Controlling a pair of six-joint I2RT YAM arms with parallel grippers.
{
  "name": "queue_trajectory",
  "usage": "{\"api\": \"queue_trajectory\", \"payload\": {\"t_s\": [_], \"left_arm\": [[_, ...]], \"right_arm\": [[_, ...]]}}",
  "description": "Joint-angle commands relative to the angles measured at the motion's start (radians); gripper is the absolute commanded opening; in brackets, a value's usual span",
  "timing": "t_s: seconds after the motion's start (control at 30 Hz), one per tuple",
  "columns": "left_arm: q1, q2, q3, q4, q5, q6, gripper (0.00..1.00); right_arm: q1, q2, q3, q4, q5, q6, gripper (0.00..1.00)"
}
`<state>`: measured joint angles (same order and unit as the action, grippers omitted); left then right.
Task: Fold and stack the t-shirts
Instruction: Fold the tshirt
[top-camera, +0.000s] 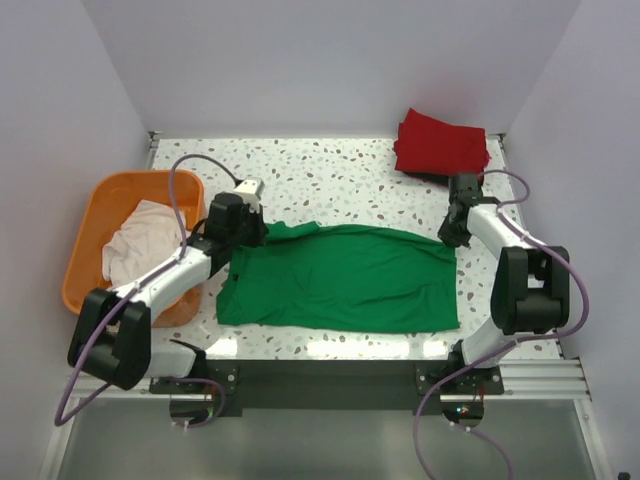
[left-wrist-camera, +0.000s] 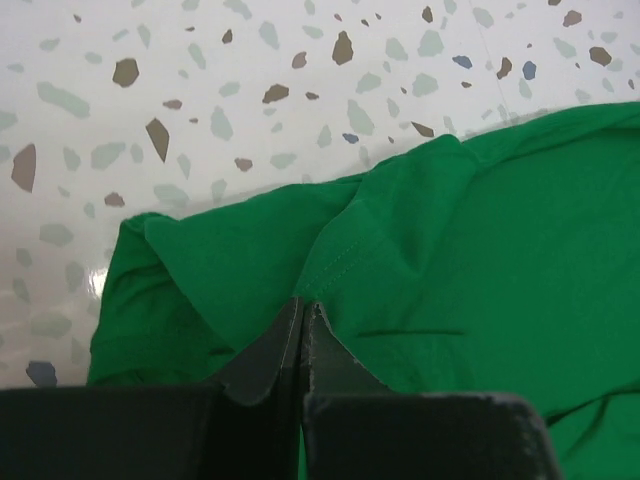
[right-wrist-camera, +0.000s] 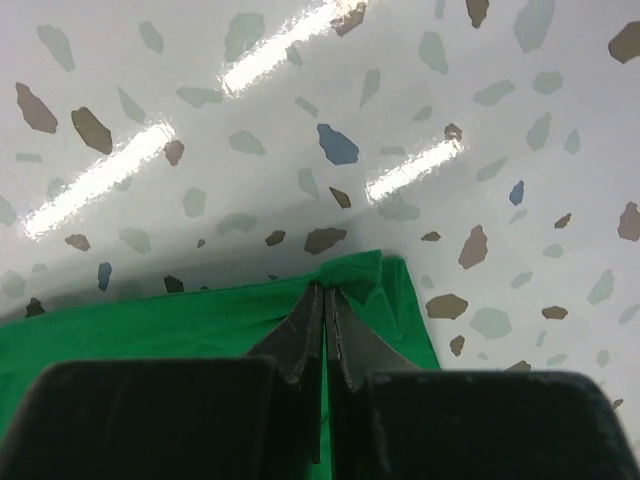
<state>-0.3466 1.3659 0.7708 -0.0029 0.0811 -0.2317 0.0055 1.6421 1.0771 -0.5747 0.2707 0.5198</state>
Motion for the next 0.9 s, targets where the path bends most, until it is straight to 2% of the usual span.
{"api": "queue_trajectory", "payload": {"t_s": [0.0,0.17,0.37,0.7,0.87], "left_arm": [[-0.022,-0.120,-0.071,0.006,-0.072,-0.089,0.00],[-0.029,-0.253,-0.151,-0.129,-0.142,-0.208,0.00],[-0.046,-0.346,-0.205,-0.201,-0.167,-0.300,0.00],[-0.074,-0.444,-0.169,-0.388,-0.300,-0.377,0.00],[-0.083,-0.464,-0.174,-0.437,-0.271,-0.422,0.00]], "right_arm": [[-0.004,-0.088,-0.032,0.010,0.010,-0.014,0.00],[-0.004,-0.154,-0.092,0.004,0.010,-0.014,0.00],[-0.002,-0.202,-0.124,-0.011,0.013,-0.018,0.00],[-0.002,-0.269,-0.149,-0.042,0.022,-0.030,0.00],[-0.004,-0.291,-0.193,-0.045,0.016,-0.029,0.00]]}}
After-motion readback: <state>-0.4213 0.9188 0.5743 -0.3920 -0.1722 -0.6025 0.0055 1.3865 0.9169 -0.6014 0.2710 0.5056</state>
